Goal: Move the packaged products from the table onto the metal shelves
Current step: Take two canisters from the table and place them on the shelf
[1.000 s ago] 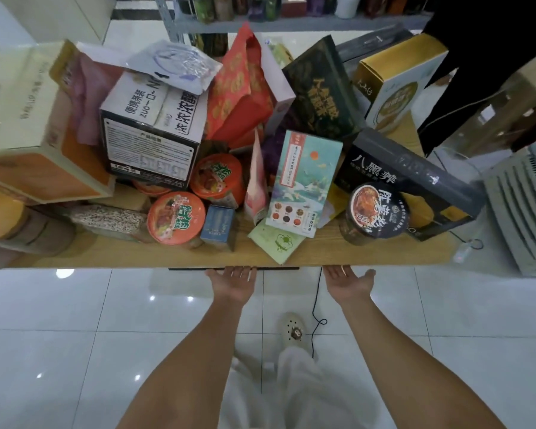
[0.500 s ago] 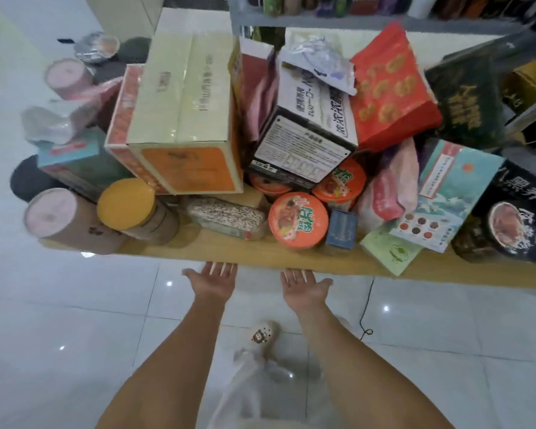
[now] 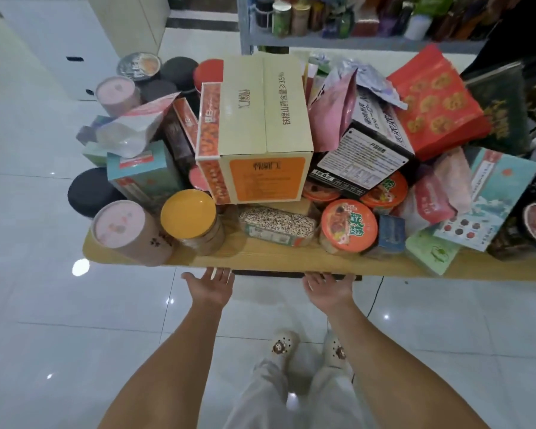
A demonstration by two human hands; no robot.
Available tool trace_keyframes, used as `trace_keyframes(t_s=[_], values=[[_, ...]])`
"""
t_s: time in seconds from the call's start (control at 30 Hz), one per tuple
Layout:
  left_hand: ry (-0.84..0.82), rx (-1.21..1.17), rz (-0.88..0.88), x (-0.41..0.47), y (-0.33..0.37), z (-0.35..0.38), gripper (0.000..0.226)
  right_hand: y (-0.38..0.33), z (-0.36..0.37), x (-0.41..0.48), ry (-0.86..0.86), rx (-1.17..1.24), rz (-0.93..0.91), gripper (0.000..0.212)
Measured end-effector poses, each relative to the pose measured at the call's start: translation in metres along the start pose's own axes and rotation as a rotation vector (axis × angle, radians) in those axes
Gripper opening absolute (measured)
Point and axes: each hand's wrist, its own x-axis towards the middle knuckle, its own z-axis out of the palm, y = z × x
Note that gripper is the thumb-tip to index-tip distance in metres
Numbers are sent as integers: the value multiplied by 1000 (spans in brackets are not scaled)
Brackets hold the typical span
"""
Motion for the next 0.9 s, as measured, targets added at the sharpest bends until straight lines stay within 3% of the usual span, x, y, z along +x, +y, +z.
trace_keyframes(t_s=[0.4,0.53,0.7,0.9], values=[[-13,-12,-29,-4,-1,-8,71,-1,-2,-3,35,-27,-25,84],[-29,88,-22,-3,6,-14,75,0,6,-4,73,-32,-52,80],[24,340,41,-12,28,-41,58,4,-2,-14,132,-377,-60,74],[186,410,183,-46,50,-94,43,22,-14,-31,141,-800,-42,43]])
